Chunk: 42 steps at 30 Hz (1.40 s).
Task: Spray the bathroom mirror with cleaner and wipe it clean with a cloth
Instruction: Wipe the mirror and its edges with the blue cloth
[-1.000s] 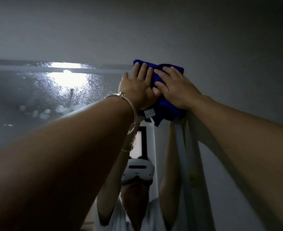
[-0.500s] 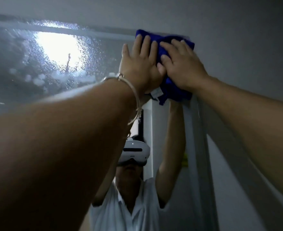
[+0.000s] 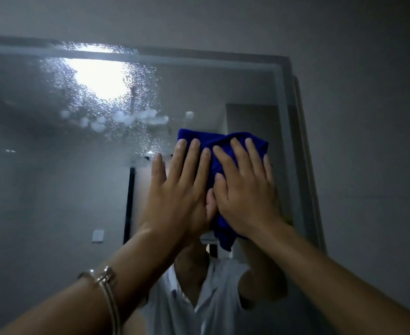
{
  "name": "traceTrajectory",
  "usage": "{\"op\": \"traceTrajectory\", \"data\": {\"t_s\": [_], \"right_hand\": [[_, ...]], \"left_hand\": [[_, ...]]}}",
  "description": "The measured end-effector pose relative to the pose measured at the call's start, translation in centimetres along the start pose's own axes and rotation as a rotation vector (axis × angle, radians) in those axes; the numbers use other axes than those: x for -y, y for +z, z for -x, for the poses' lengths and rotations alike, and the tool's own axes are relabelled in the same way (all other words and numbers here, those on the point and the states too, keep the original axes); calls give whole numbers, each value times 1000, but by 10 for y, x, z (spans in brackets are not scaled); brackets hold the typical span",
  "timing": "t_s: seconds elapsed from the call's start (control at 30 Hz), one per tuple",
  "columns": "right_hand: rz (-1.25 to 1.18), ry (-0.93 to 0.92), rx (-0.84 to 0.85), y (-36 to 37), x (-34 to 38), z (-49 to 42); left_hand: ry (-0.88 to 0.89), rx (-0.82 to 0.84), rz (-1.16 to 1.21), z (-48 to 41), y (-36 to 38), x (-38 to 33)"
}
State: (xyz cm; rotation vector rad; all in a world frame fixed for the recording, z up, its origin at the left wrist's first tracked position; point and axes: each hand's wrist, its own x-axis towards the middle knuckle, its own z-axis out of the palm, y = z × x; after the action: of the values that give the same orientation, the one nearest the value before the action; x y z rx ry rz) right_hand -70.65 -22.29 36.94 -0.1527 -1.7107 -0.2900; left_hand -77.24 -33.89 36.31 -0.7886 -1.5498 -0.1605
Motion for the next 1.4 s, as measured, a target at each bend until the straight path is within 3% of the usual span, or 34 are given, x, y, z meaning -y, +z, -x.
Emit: {"op": "traceTrajectory", "data": {"t_s": [0.27,0.63,0.87,1.4], "right_hand": [[30,-14,-10,-6,7,-60],[34,2,-54,-16,11,-196],[14,-13,-110,-11,9,-194],[-39,-94,-22,3,34,-76]], "left_hand": [[13,29,-140,-52,-13,38],[-40,-11,-13,-164,-32,110],[-107,-74,-17,-160,-26,98],[-211,73,13,-35,-18,60]]}}
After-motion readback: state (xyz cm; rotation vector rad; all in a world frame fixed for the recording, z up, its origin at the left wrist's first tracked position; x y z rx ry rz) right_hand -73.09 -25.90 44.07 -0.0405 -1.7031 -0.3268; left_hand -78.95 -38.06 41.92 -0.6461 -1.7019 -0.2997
